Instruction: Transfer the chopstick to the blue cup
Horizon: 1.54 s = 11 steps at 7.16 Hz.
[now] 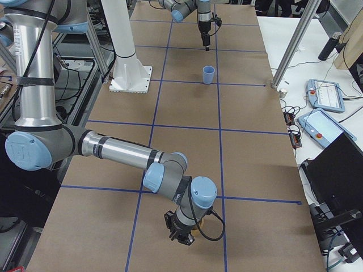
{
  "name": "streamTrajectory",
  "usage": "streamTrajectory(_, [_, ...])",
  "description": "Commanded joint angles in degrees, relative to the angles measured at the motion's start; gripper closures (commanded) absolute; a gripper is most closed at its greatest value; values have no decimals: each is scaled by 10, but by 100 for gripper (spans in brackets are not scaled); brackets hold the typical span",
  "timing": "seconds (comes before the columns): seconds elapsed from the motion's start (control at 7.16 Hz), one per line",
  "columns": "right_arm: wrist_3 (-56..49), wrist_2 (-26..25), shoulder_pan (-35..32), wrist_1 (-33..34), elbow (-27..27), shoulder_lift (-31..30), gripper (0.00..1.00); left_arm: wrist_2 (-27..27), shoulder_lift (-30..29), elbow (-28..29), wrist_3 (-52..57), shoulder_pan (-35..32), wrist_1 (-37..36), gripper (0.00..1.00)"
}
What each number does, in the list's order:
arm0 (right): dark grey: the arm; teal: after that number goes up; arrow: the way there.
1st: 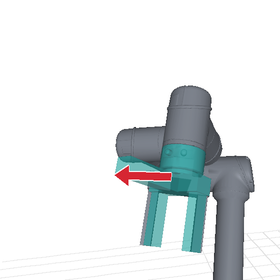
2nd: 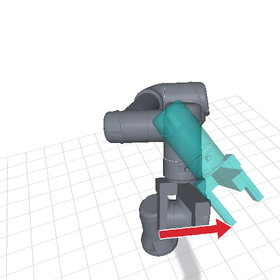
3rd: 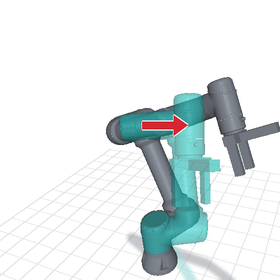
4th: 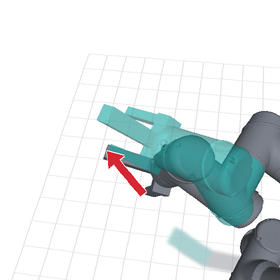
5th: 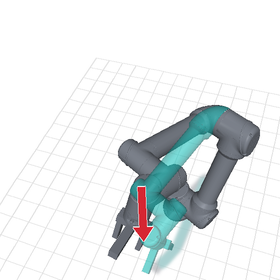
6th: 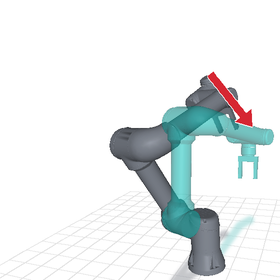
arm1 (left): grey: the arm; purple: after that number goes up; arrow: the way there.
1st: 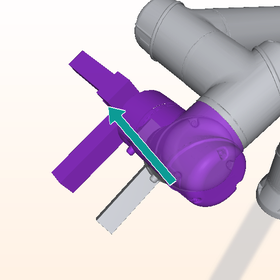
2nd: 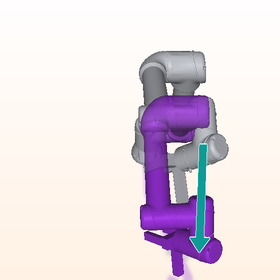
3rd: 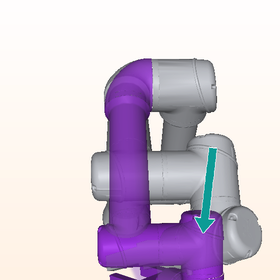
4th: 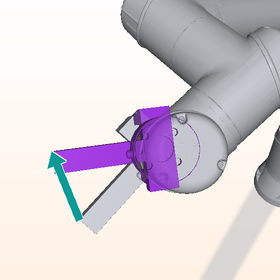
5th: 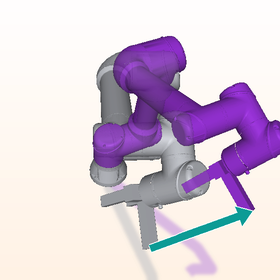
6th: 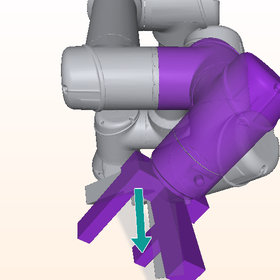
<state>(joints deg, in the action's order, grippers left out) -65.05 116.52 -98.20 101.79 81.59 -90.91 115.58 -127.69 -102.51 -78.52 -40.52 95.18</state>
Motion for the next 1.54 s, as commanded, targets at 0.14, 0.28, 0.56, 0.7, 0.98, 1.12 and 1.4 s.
streamTrajectory(0.14, [0,-2,0,5,7,6,100,0,3,-4,-1,0,0,2])
streamTrajectory(0.28, [0,-4,-1,6,11,5,100,0,3,-5,-1,0,0,2])
streamTrajectory(0.56, [1,-7,-7,6,12,5,100,0,3,-8,-1,0,0,2])
streamTrajectory(0.7, [0,-10,-10,6,16,5,100,0,3,-9,-1,0,0,2])
streamTrajectory(0.98, [0,-19,-17,36,39,5,100,0,7,-13,-1,0,0,2])
streamTrajectory(1.12, [0,-53,-28,80,81,11,100,0,7,-13,-1,0,0,2])
streamTrajectory(1.4, [-8,-132,-46,211,139,86,100,-6,10,-15,-1,0,0,2])
